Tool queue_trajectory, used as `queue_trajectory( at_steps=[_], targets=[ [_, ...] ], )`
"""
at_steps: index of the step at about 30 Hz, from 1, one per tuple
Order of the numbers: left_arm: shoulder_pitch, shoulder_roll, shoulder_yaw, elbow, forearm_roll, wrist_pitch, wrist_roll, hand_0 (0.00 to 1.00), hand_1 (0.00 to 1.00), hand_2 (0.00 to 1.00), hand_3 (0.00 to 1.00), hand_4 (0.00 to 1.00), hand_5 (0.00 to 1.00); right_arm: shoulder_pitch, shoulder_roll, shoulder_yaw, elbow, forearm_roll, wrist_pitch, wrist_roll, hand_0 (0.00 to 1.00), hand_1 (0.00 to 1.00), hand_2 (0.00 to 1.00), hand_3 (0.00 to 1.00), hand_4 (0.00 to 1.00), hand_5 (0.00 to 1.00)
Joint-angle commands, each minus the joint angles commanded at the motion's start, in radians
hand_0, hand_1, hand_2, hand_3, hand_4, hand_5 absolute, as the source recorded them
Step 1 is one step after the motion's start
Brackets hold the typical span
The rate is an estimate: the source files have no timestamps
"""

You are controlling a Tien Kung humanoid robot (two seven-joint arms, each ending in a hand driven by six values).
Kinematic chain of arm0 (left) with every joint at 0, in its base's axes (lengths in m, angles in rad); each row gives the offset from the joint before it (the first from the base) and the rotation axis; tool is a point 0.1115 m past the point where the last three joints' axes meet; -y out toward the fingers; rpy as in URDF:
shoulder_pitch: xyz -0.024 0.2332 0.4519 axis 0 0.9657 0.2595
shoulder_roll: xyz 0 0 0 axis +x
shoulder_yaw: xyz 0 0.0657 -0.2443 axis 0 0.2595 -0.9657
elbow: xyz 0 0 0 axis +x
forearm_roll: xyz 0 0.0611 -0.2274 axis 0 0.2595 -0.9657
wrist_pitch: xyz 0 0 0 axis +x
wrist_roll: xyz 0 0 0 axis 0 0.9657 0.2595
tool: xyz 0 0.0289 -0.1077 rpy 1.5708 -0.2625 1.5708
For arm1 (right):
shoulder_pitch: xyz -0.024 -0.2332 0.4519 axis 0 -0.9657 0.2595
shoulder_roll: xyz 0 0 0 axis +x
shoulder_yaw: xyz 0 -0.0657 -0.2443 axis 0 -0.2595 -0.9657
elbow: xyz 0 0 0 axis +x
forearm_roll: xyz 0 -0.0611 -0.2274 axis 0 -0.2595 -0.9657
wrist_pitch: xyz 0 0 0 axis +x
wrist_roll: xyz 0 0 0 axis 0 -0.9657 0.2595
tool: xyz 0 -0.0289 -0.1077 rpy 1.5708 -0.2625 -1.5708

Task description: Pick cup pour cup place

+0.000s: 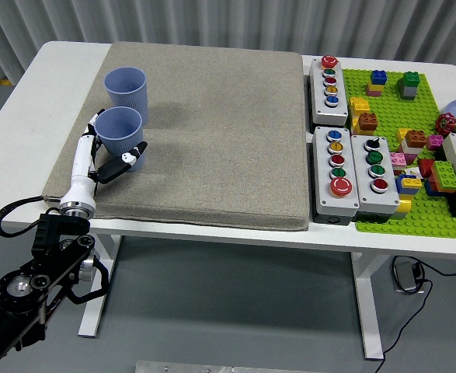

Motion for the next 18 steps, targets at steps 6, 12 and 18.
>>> queue_trajectory(
  at_steps=[6,12,18],
  targets=[
    [-0.004,0.004,0.004,0.009,-0.002,0.002,0.002,0.827,0.83,0.998,0.998,0.935,0.305,-0.002,0.0,0.003,0.0,-0.005,0.001,-0.001,0.674,0.604,0.586,0.592,0.002,0.168],
    [-0.014,0.005,0.011,0.016,-0.004,0.015,0.001,0.749,0.752,0.935,0.998,0.928,0.296,0.002,-0.001,0.003,0.0,-0.003,0.001,0.0,0.675,0.604,0.586,0.592,0.002,0.163],
    [-0.022,0.01,0.019,0.023,-0.009,0.021,0.001,0.741,0.74,0.911,0.998,0.928,0.297,0.004,-0.002,0.001,-0.001,0.0,0.001,0.001,0.674,0.604,0.586,0.592,0.002,0.162]
  ],
)
